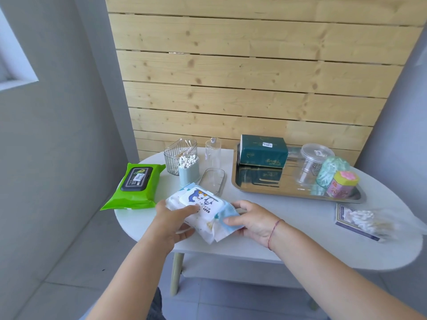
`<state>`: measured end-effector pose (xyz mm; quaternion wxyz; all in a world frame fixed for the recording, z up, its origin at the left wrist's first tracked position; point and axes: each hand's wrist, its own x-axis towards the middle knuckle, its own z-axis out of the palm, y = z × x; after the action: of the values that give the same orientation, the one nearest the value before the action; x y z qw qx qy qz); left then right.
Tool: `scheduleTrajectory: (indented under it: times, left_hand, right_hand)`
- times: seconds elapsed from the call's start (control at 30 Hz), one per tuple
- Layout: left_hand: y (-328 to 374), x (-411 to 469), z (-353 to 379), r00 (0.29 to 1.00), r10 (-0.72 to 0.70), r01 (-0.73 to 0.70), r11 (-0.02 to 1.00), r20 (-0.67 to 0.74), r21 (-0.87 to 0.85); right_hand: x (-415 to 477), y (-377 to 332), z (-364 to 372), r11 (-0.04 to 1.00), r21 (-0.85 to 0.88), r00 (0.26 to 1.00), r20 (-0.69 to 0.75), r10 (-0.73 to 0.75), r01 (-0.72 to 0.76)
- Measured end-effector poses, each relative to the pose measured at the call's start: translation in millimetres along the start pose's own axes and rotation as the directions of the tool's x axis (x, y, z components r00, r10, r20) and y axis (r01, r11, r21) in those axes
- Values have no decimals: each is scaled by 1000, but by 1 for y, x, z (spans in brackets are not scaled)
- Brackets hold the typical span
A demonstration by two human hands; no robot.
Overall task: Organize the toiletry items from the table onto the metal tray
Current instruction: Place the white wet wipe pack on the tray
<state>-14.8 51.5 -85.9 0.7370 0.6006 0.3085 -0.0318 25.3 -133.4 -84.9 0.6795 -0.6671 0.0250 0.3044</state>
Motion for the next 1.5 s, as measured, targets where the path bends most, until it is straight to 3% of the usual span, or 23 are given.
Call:
scheduleTrajectory:
  times: [0.17,0.4,0.63,0.73,0.87,1.0,1.13,1.3,1.5]
  left_hand:
    - [-1,-11,4,999,-28,29,999,-24,23]
    - [4,-27,20,993,51,-51,999,102,-2]
    - [45,-22,117,972,192,-197,980,138,24]
    - [52,4,159,967,235,-244,964,94,103]
    - [46,40,191,964,265,-259,903,31,344]
    - [41,70,202,969,245,-228,843,30,487]
    - [39,84,206,969,243,-235,839,49,490]
    - [38,86,203,970,224,-241,872,90,427]
    - [38,75,202,965,216,-260,836,146,483]
  right_hand:
    - [-5,-1,-22,999,-7,997,68,39,-39]
    - [-21,-26,-61,994,103,990,138,-36,22]
    - [-6,-63,-116,918,307,959,-207,-191,250]
    - [20,-72,-140,913,257,886,-423,-190,318]
    - [53,-70,-164,952,180,798,-594,-96,249]
    - [85,-59,-178,953,220,782,-622,-28,208]
    - [101,-57,-180,961,209,782,-623,-11,181]
    - [113,-51,-188,993,68,783,-621,-33,96]
    - [107,-50,-178,992,-108,763,-636,-118,64]
